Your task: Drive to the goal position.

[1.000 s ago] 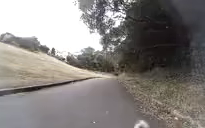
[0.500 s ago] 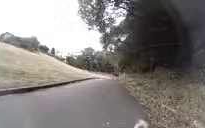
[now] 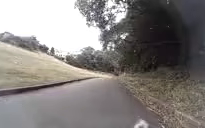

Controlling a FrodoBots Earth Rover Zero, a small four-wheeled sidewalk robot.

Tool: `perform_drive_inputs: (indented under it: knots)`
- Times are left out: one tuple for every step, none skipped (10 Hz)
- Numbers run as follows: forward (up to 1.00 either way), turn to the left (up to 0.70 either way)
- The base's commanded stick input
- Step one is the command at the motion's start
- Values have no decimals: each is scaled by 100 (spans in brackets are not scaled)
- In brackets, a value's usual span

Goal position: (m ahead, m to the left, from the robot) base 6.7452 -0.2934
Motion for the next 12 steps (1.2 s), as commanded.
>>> perform_drive_inputs:
  knots:
    - [70, 0]
    - [70, 0]
    - [70, 0]
    - [70, 0]
    - [70, 0]
    - [70, 0]
    - [70, 0]
    - [70, 0]
    - [70, 0]
    - [70, 0]
    - [70, 0]
    - [70, 0]
